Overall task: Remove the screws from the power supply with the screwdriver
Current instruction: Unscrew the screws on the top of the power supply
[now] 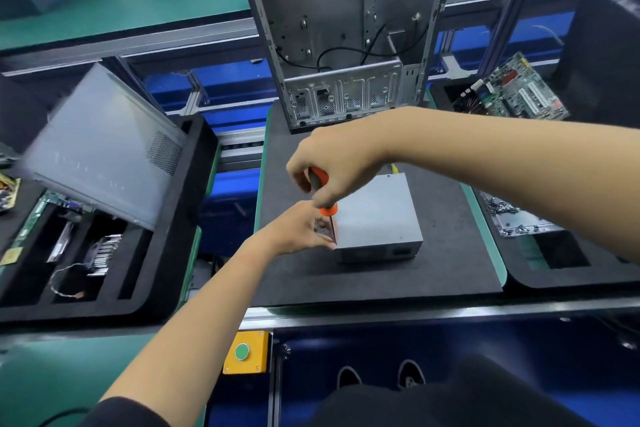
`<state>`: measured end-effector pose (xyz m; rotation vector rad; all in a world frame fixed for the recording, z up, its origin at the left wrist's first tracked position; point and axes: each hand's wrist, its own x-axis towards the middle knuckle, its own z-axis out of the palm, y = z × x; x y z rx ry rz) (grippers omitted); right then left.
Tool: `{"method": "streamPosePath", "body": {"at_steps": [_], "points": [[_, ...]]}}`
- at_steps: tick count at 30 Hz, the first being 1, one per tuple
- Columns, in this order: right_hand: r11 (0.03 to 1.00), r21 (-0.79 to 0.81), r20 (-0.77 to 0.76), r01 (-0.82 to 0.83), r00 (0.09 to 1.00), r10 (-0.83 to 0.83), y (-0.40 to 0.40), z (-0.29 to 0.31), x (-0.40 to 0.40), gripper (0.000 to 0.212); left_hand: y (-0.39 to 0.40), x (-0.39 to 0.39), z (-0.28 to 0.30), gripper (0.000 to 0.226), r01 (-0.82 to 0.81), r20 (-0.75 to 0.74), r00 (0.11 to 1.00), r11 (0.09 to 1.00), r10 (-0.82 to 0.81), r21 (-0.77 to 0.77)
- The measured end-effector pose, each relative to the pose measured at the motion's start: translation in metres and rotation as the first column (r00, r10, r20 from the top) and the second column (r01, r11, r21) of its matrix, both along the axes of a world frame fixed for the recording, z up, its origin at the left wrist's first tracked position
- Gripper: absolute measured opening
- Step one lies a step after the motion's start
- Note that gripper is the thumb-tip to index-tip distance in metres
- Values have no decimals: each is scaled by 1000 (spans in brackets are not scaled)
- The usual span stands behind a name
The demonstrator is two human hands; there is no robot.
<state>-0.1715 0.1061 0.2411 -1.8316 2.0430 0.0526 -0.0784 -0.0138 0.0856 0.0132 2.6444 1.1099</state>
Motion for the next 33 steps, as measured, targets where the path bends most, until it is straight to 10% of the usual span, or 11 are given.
{"method": "streamPosePath", "body": {"at_steps": [3, 10, 16, 33], "points": [[996, 6, -249, 86, 965, -82, -1, -4, -1, 52, 0, 1, -2, 15, -4, -2, 1000, 1000, 4, 31], [997, -61, 61, -51, 997, 54, 13, 9, 5, 19, -3, 4, -7, 16, 24, 11, 1000, 1000, -24, 5], [999, -48, -138, 9, 990, -16, 16, 2, 3, 16, 1, 0, -4, 14, 86, -16, 996, 989, -88, -120], [988, -139, -57, 74, 995, -83, 31, 12, -15, 16, 7, 1, 0, 10, 105, 21, 994, 969, -103, -222]]}}
